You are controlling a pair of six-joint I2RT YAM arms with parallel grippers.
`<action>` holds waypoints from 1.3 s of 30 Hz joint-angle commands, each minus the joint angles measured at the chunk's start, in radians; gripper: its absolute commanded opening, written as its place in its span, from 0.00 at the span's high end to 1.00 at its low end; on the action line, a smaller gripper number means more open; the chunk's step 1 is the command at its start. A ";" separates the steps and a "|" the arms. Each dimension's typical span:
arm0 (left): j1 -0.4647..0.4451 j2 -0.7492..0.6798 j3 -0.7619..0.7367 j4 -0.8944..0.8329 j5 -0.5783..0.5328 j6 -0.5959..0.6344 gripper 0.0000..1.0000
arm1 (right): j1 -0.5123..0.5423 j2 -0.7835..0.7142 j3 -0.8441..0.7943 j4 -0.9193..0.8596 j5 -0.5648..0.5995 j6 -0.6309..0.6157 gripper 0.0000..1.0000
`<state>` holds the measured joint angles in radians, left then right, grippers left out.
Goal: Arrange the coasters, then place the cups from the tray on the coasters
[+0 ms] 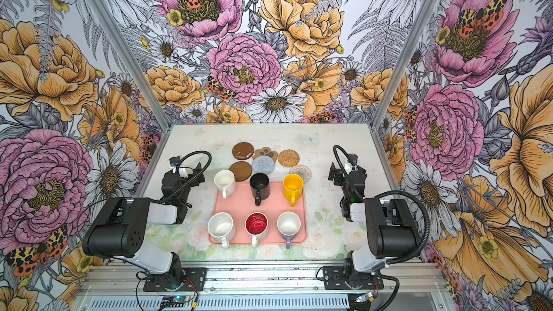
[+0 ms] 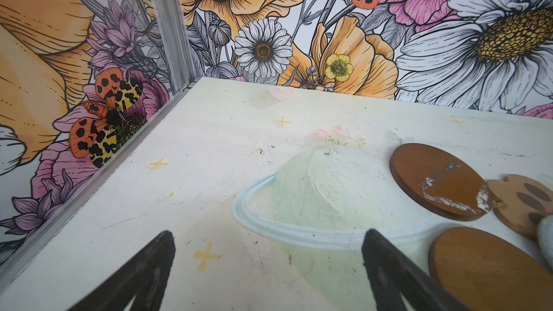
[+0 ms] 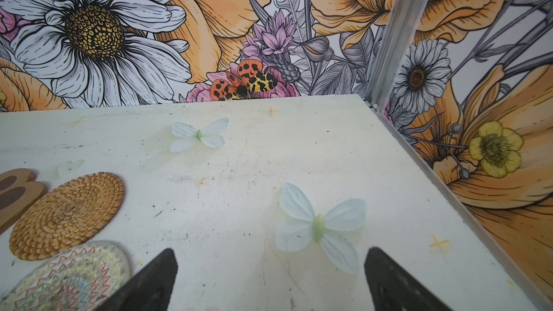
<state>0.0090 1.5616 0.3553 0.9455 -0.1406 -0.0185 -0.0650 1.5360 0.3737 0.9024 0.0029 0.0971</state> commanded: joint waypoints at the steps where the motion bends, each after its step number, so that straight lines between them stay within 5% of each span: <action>1: -0.006 -0.011 0.016 0.007 -0.009 0.011 0.01 | -0.004 0.007 -0.005 0.027 -0.003 0.017 0.00; 23: -0.006 -0.011 0.017 0.005 -0.005 0.012 0.01 | 0.001 0.006 -0.004 0.022 0.006 0.016 0.01; 29: -0.007 -0.053 0.059 -0.106 0.009 0.017 0.02 | 0.000 -0.019 -0.010 0.011 0.062 0.036 0.03; 35: -0.031 -0.177 0.157 -0.377 -0.041 0.031 0.02 | 0.003 -0.191 0.043 -0.234 0.074 0.032 0.05; 39: -0.063 -0.262 0.233 -0.566 -0.035 -0.011 0.02 | 0.011 -0.308 0.181 -0.574 0.032 0.091 0.09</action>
<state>-0.0349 1.3567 0.5373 0.5591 -0.1646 -0.0105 -0.0639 1.3003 0.4404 0.5819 0.0547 0.1398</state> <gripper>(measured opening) 0.980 0.920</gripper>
